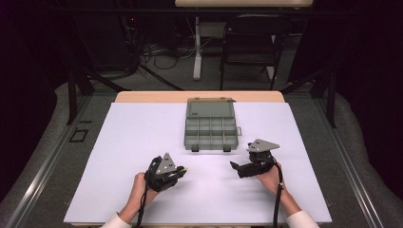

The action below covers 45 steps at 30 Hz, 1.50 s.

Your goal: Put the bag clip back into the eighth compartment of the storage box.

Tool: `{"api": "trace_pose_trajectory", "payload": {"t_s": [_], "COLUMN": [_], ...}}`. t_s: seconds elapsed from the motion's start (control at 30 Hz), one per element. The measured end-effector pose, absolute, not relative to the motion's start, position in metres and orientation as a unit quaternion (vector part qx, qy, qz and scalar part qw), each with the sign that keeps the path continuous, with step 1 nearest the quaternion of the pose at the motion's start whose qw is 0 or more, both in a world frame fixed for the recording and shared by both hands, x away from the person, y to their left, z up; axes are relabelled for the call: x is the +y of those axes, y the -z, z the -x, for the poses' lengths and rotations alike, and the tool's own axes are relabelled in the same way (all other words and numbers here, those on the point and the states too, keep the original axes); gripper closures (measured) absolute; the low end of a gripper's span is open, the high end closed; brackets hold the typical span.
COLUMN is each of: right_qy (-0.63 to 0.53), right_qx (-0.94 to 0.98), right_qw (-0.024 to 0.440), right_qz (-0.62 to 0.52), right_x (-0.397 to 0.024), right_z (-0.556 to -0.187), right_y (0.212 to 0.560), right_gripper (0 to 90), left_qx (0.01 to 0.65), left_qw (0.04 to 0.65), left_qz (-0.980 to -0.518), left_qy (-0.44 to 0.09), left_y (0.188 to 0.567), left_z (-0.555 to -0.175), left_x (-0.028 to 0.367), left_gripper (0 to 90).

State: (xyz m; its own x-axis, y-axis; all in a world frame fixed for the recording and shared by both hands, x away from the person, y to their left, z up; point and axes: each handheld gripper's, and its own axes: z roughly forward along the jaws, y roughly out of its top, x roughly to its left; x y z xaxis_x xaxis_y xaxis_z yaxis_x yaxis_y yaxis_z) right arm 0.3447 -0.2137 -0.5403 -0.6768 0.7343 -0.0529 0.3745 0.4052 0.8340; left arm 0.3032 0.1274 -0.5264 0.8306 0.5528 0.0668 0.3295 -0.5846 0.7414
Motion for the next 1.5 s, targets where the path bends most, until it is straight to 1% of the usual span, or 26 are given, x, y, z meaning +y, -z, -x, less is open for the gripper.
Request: {"api": "trace_pose_trajectory", "payload": {"t_s": [1.5], "right_qy": [-0.426], "right_qx": [0.812], "right_qw": [0.211], "right_qz": [-0.339], "right_x": [-0.213], "right_z": [-0.345], "right_y": [0.54], "right_gripper": [0.0], "left_qx": [0.222], "left_qw": [0.387], "left_qz": [-0.878], "left_qy": [-0.172], "left_y": [0.488], "left_z": [-0.364], "left_x": [0.076], "left_gripper": [79.1]}}
